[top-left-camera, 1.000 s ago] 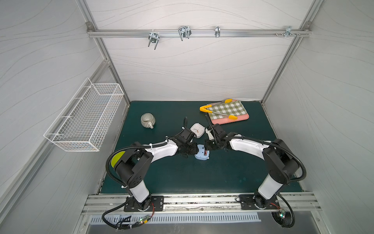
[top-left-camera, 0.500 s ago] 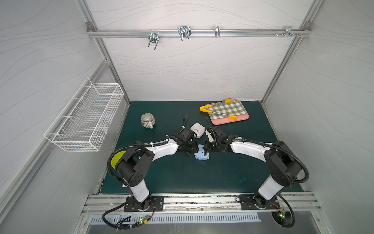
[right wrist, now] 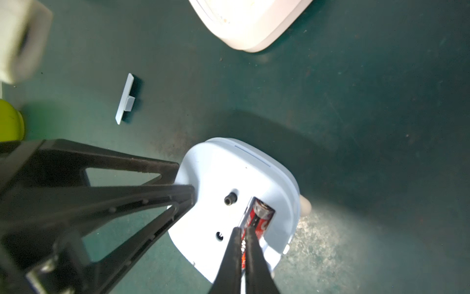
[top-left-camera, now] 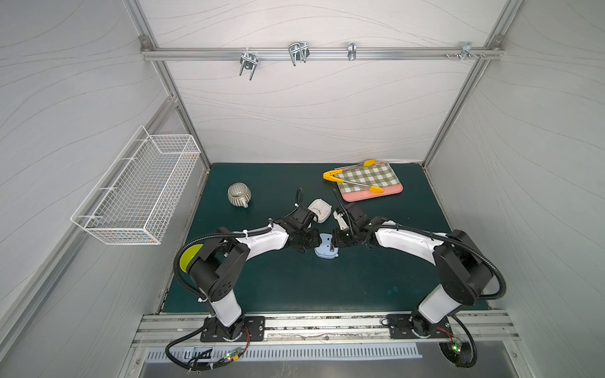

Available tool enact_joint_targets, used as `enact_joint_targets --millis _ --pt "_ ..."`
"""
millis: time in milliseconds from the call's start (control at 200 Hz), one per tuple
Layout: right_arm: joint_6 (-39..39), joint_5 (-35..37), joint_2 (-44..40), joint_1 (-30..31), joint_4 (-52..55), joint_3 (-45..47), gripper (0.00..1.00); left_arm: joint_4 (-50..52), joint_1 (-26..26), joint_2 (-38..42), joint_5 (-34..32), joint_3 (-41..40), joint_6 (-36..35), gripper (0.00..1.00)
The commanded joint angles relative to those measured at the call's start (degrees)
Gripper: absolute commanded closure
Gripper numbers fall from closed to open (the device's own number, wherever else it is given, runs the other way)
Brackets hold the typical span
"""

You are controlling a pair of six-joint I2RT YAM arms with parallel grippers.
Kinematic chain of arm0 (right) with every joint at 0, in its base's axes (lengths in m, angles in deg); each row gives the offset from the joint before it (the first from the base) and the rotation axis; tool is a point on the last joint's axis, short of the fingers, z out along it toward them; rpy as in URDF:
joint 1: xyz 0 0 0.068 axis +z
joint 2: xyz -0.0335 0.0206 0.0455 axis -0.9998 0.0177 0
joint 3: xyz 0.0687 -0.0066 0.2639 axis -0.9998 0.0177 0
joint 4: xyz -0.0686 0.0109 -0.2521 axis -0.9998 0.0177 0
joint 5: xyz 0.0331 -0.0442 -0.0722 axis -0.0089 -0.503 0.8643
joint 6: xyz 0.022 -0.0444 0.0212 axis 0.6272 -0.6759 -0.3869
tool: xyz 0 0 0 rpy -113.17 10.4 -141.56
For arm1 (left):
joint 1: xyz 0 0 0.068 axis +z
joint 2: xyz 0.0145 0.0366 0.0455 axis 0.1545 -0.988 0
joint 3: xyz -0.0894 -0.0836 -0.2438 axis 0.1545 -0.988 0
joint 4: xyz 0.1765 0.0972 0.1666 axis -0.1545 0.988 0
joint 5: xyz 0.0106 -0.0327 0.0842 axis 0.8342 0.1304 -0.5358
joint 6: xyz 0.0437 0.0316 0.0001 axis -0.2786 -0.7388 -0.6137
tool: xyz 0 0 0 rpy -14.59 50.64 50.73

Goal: Insert the battery into the alarm
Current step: Install the battery in the alarm.

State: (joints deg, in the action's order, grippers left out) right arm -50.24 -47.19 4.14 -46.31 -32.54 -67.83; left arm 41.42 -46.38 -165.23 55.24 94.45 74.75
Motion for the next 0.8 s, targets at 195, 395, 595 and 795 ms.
enact_joint_targets --millis 195,395,595,795 --pt "2.1 -1.6 2.4 -0.1 1.7 0.7 0.96 6.7 0.3 -2.5 -1.8 -0.8 -0.9 0.6" --pt "1.8 -3.2 0.0 -0.3 0.4 0.2 0.85 8.5 0.3 0.8 -1.7 0.7 -2.0 0.54" --pt "1.8 -1.6 -4.2 -0.1 0.4 -1.1 0.57 9.8 1.9 8.1 -2.9 2.7 -2.7 0.43" --pt "4.2 -0.8 -3.6 1.5 -0.1 -4.8 0.49 7.9 12.0 15.2 -5.5 -2.6 -0.7 0.3"
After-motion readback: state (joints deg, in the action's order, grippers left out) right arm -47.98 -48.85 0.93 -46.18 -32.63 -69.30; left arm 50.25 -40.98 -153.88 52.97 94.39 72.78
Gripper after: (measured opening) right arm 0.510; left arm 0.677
